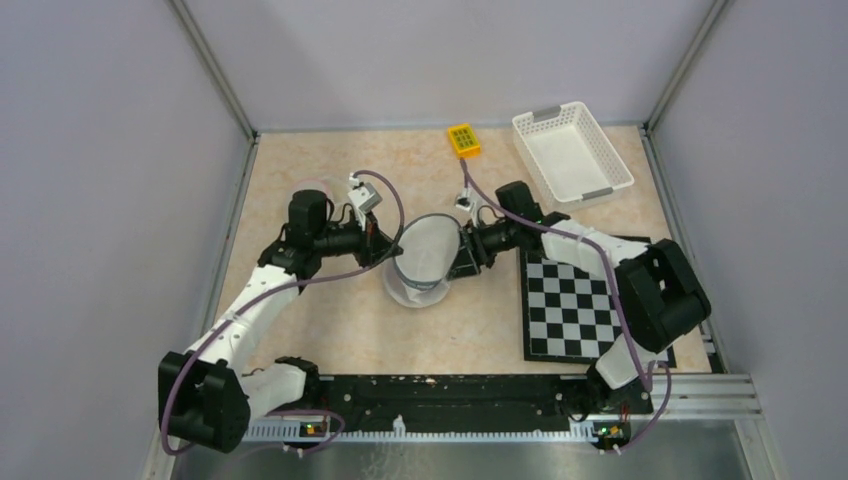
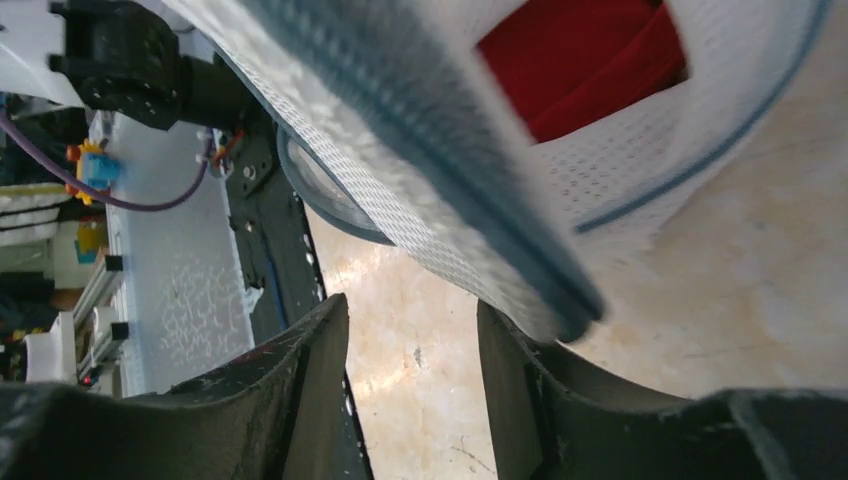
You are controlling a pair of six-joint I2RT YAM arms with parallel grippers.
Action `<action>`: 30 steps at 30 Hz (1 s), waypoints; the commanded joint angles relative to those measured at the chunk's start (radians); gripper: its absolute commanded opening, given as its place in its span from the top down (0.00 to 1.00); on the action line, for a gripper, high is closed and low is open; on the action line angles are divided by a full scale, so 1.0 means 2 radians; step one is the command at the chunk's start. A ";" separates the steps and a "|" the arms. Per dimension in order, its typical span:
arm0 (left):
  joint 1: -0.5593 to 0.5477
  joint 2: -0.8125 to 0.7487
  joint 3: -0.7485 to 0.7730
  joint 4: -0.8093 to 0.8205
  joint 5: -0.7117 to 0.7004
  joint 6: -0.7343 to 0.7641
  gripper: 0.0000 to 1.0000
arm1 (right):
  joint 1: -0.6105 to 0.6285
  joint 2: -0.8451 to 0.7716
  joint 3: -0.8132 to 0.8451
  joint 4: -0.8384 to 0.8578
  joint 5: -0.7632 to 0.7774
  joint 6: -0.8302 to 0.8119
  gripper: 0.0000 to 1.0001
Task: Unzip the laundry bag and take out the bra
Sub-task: Open the laundry bag at the center of the board.
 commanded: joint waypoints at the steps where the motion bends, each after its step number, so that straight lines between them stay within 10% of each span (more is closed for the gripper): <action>1: -0.015 0.005 0.054 -0.016 -0.001 0.057 1.00 | -0.053 -0.055 0.037 -0.006 -0.043 0.019 0.48; 13: -0.181 0.002 0.092 -0.154 -0.129 0.323 1.00 | -0.174 -0.112 0.064 -0.061 -0.068 0.008 0.40; 30: -0.305 -0.018 0.044 -0.331 -0.202 0.605 0.85 | -0.177 -0.089 0.039 0.000 -0.073 0.042 0.40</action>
